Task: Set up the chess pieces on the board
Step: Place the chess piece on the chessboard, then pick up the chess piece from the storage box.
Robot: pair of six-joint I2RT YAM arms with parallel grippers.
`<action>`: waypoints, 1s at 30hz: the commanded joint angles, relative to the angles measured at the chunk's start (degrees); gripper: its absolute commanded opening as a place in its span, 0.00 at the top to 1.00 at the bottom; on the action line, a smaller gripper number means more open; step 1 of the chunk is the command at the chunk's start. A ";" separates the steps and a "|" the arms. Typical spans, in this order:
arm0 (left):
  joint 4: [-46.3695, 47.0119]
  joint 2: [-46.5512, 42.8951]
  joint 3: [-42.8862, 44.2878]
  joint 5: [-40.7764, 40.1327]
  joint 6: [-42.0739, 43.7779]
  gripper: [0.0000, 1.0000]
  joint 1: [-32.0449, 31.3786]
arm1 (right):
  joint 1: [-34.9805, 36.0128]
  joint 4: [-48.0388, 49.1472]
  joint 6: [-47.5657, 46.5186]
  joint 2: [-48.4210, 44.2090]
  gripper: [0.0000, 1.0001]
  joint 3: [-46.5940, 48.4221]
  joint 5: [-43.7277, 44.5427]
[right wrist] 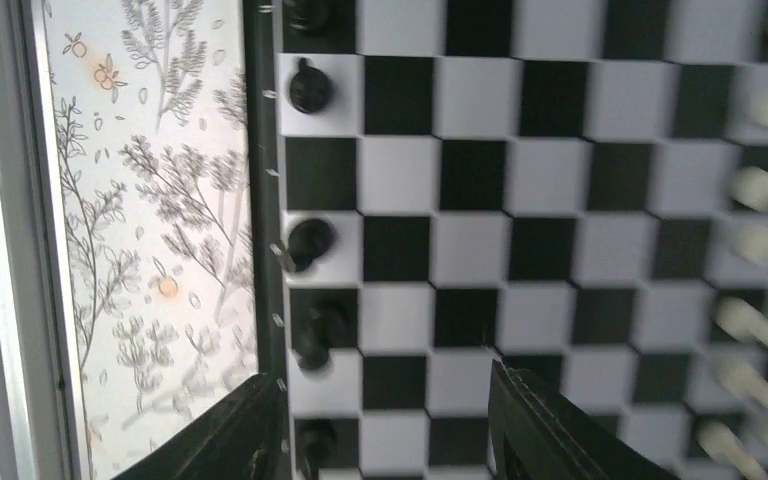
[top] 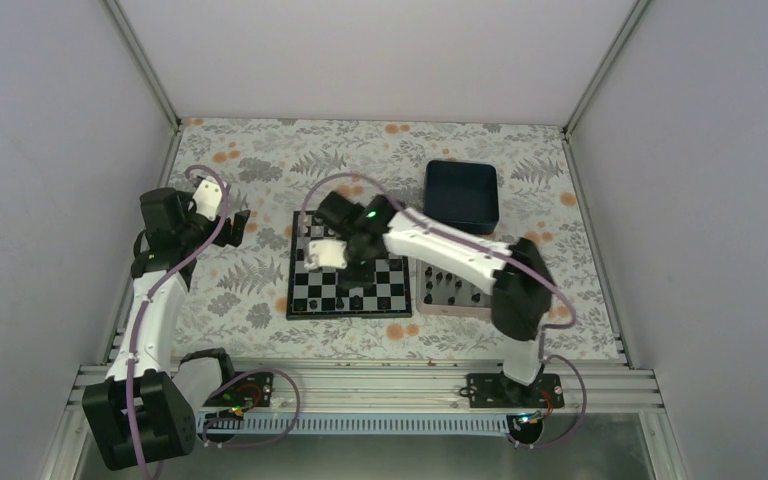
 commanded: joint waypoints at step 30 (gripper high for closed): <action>0.94 -0.94 -0.38 0.41 -0.73 0.00 0.43 | -37.48 21.31 0.68 -31.25 0.45 -45.04 1.94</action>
